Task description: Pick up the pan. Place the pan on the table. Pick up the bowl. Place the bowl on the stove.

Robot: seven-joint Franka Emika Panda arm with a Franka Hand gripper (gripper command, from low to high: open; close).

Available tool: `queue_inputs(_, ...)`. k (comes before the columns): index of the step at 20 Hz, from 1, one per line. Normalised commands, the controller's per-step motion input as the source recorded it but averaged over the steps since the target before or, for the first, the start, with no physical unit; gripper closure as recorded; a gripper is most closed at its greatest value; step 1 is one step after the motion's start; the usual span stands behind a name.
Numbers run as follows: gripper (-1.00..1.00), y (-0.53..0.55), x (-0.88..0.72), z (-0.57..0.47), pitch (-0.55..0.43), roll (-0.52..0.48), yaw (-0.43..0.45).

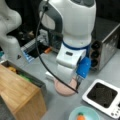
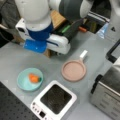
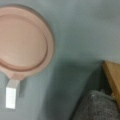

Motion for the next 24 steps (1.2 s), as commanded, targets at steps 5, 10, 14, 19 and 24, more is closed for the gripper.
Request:
queue_inputs(5, -1.0, -0.51, 0.61, 0.02, 0.209, 0.098, 0.141)
queue_inputs(10, -1.0, -0.39, 0.61, 0.03, 0.154, 0.074, 0.086)
queue_inputs(14, -1.0, -0.27, 0.6, 0.06, 0.139, 0.08, -0.072)
queue_inputs(19, -1.0, -0.16, 0.45, 0.08, 0.131, 0.093, -0.236)
queue_inputs(24, -1.0, -0.24, 0.46, -0.05, 0.035, 0.09, -0.37)
